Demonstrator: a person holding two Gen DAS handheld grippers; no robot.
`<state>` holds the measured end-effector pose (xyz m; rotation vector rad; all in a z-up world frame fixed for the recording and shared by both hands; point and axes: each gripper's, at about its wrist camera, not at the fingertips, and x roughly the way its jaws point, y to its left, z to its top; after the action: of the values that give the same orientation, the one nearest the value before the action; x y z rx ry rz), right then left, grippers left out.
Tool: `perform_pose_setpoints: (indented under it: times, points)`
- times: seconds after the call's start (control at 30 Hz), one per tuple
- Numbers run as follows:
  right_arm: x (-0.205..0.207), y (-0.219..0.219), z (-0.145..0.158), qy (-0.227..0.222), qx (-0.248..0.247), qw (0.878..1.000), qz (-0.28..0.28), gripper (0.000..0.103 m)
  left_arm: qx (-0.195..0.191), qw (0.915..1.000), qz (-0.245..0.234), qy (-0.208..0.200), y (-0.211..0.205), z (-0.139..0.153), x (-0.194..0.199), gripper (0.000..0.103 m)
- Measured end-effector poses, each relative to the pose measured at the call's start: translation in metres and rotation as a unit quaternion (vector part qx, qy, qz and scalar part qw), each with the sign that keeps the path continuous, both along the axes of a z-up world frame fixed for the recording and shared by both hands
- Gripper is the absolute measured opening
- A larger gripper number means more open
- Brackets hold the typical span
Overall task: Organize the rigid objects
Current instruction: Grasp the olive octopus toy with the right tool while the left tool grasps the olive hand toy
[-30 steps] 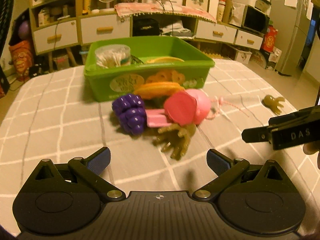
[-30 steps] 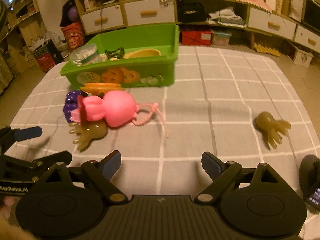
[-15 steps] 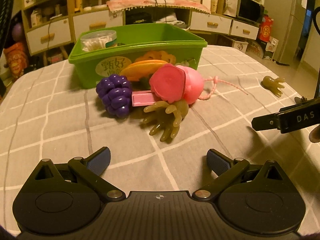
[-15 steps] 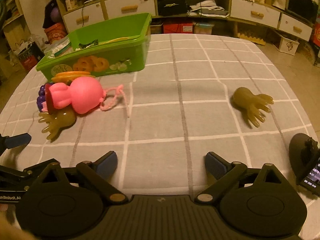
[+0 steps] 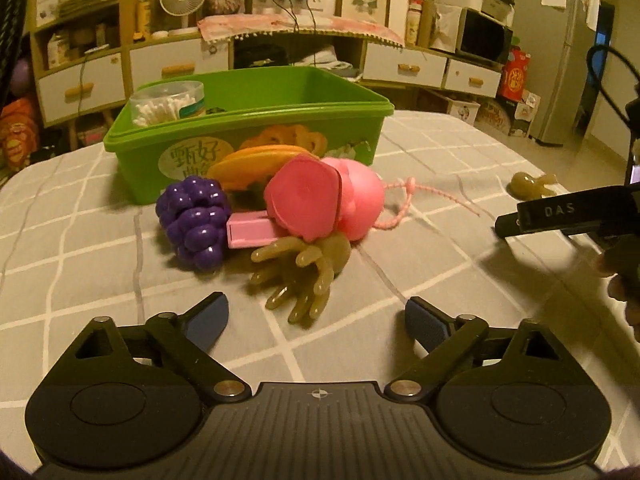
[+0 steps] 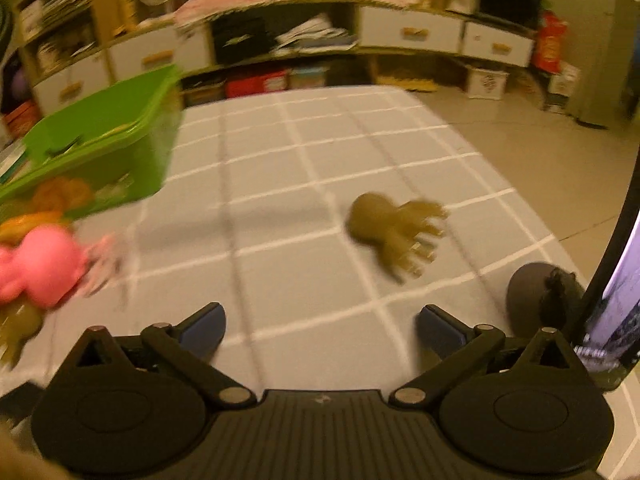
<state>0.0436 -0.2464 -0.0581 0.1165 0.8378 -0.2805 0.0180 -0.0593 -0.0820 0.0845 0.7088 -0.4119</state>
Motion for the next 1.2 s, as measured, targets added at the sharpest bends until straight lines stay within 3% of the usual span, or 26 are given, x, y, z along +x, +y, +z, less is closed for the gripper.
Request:
perform_pose_setpoints:
  times: [0.23,0.57,0.67,0.73,0.77,1.2]
  points:
    - [0.017,-0.012,-0.002,-0.024,-0.010,0.999,-0.032,0.083,-0.019,0.9997,0.010,-0.011,0.001,0.001,0.007,0.081]
    - [0.036,-0.019,-0.009,-0.065,-0.022,0.998,0.004,0.082,-0.018,0.9996,0.004,-0.022,0.001,0.002,0.009,0.065]
    - [0.037,-0.019,-0.007,-0.078,-0.021,0.997,0.018,0.061,-0.021,0.9995,0.009,-0.021,0.005,0.003,0.011,0.058]
    - [0.036,-0.018,-0.005,-0.086,-0.022,0.996,0.032,0.036,-0.028,0.9994,0.008,-0.016,0.007,0.003,0.012,0.056]
    - [0.035,-0.016,-0.004,-0.089,-0.022,0.995,0.041,0.031,-0.031,0.9994,0.008,-0.015,0.008,0.004,0.012,0.053]
    - [0.024,0.018,-0.003,-0.084,-0.013,0.988,0.128,0.030,-0.039,0.9991,-0.018,-0.004,0.007,0.006,0.004,0.049]
